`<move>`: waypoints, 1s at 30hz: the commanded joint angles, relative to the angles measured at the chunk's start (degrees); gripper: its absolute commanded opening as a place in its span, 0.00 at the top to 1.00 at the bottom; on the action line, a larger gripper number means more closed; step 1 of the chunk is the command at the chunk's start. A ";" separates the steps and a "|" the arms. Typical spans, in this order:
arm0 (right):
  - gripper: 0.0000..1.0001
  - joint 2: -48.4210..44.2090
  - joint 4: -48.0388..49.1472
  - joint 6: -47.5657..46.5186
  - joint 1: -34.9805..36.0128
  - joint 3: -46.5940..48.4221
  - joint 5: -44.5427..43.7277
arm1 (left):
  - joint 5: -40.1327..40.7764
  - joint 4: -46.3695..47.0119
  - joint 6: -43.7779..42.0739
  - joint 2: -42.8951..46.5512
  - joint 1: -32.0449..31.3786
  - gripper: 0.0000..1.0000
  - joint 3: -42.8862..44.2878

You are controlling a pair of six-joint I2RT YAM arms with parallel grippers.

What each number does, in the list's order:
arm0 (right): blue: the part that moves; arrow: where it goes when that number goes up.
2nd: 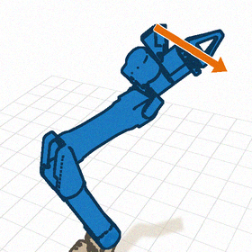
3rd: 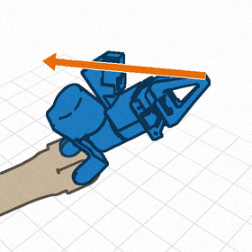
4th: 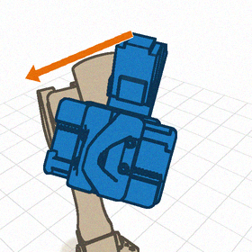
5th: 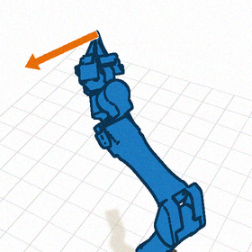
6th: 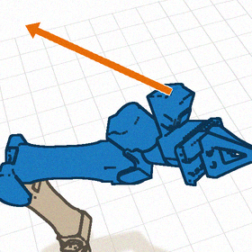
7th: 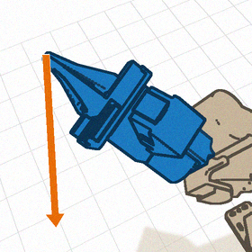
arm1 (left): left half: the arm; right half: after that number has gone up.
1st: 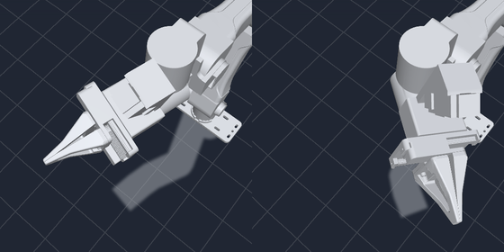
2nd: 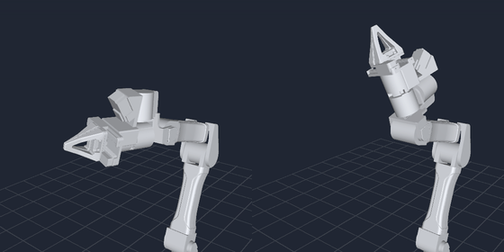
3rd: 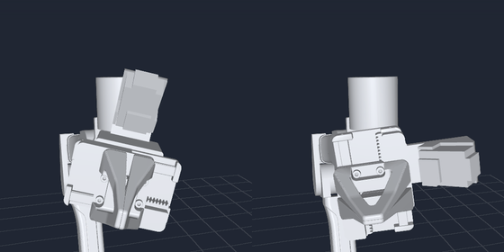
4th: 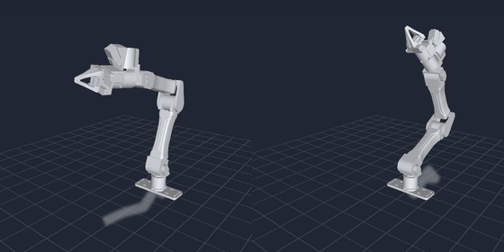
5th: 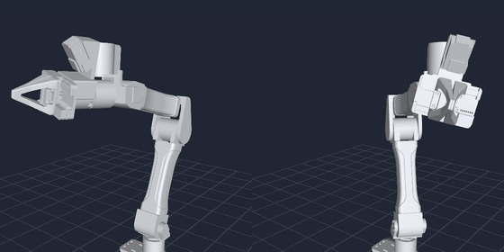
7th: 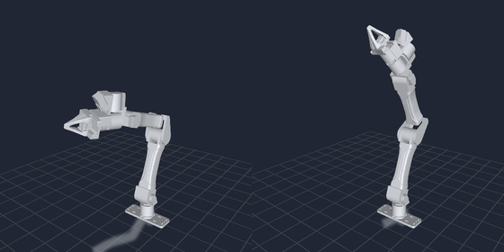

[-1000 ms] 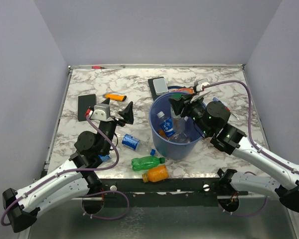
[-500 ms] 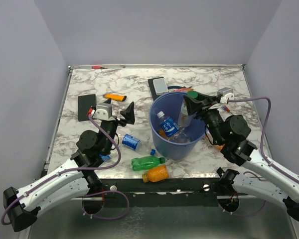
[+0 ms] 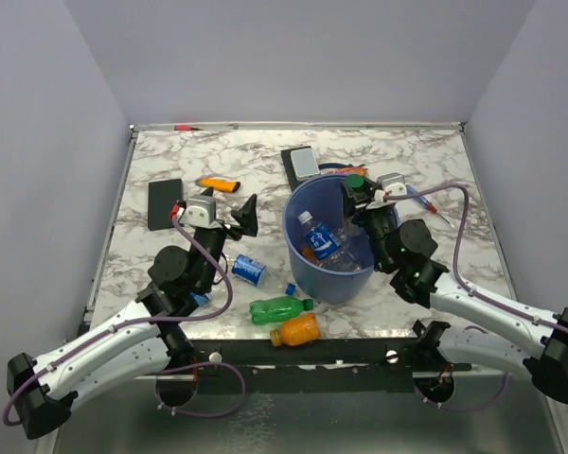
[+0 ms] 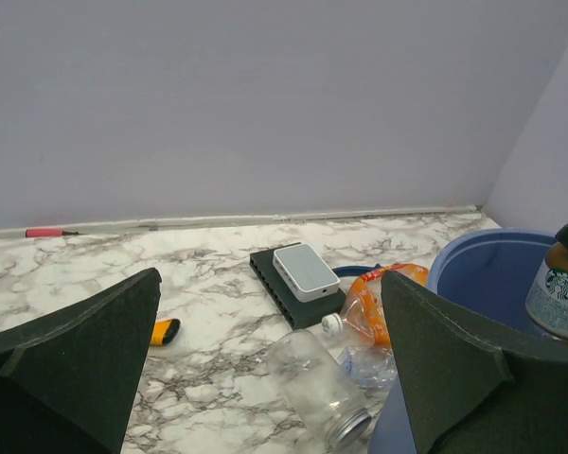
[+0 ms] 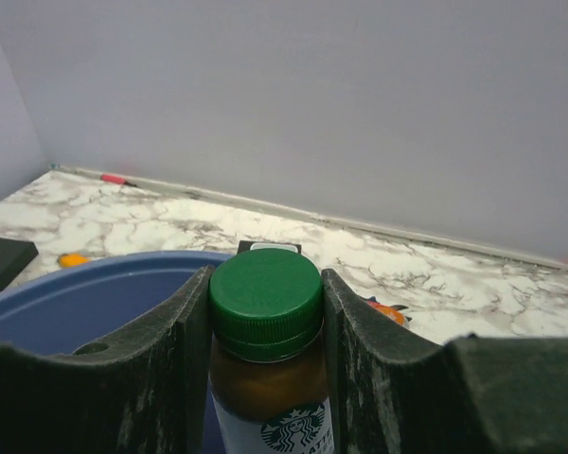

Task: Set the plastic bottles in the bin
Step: Place the plastic bottle in the trash bin, then move the trash bin to the center of the board.

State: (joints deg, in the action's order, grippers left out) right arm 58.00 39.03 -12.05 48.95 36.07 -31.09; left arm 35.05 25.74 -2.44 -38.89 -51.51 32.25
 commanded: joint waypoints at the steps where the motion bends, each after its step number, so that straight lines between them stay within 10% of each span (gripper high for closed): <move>1: 0.99 -1.38 -14.72 4.68 0.18 2.62 1.64 | -1.47 0.02 0.77 -0.28 -0.11 0.01 -0.57; 3: 0.91 -1.90 -22.88 8.56 0.18 4.98 3.03 | -1.69 -0.07 0.87 -0.33 -0.12 0.01 -0.54; 7: 0.31 -3.74 -32.10 11.53 0.18 8.01 6.60 | -2.52 -0.15 1.17 -0.76 -0.16 0.01 -0.30; 11: 0.07 -6.66 -35.67 13.92 0.18 11.76 6.94 | -3.18 -0.47 1.60 -1.08 -0.09 0.01 -0.15; 22: 0.00 -7.27 -59.79 25.90 0.18 30.31 -10.94 | -1.24 -1.79 7.32 -2.15 -0.12 0.01 2.48; 30: 0.00 -3.83 -79.32 44.55 -2.68 34.91 -7.27 | 0.26 -23.57 12.75 -13.20 -0.06 0.01 21.30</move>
State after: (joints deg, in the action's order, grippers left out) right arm 53.49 -27.22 22.13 47.64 71.46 -38.52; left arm 33.28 13.54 7.66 -47.64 -51.51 46.04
